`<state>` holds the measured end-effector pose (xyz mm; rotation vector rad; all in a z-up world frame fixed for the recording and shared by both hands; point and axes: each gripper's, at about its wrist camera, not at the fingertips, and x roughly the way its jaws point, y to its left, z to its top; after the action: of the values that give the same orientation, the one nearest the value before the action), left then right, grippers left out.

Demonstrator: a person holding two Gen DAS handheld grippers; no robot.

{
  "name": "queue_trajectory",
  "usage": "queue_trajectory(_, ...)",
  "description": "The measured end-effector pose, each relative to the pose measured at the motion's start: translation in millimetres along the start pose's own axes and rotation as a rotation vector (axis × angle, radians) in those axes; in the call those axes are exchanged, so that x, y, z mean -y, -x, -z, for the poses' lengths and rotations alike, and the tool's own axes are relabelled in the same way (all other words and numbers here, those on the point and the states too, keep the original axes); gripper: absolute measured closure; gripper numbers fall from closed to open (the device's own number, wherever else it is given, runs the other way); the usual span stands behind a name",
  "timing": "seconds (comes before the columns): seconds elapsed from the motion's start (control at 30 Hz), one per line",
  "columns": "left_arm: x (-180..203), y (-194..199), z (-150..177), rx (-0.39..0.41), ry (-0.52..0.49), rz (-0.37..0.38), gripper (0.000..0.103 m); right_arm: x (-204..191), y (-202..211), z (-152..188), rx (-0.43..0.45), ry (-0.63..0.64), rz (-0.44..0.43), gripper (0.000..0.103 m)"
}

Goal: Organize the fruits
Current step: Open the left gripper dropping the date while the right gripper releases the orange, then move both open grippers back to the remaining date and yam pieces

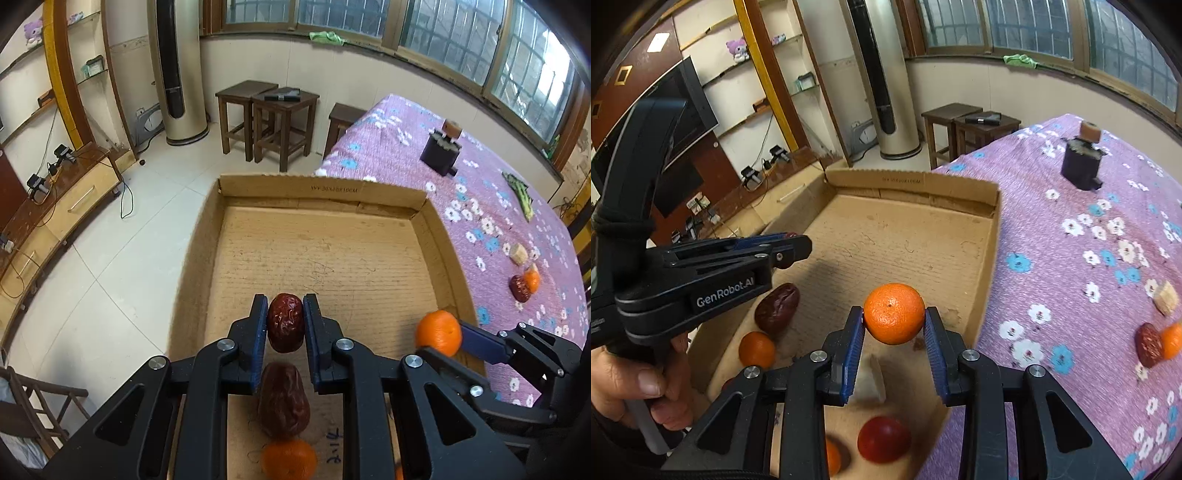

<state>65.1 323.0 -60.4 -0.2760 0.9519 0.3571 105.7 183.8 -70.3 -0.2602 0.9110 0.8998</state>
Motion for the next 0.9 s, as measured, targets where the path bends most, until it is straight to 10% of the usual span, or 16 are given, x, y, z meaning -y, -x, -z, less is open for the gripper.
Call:
queue_trajectory(0.4, 7.2, -20.5, 2.8, -0.084, -0.023, -0.053, 0.078, -4.7, -17.1, 0.8, -0.046, 0.06, 0.008, 0.069)
queue_trajectory(0.57, 4.6, -9.0, 8.2, -0.058, -0.009, -0.06, 0.055, -5.3, -10.7, 2.0, -0.029, 0.062, -0.002, 0.057)
queue_trajectory(0.9, 18.3, 27.3, 17.2, 0.026, -0.014, -0.045, 0.055, 8.7, 31.8, 12.4, 0.041, 0.022, -0.005, 0.054)
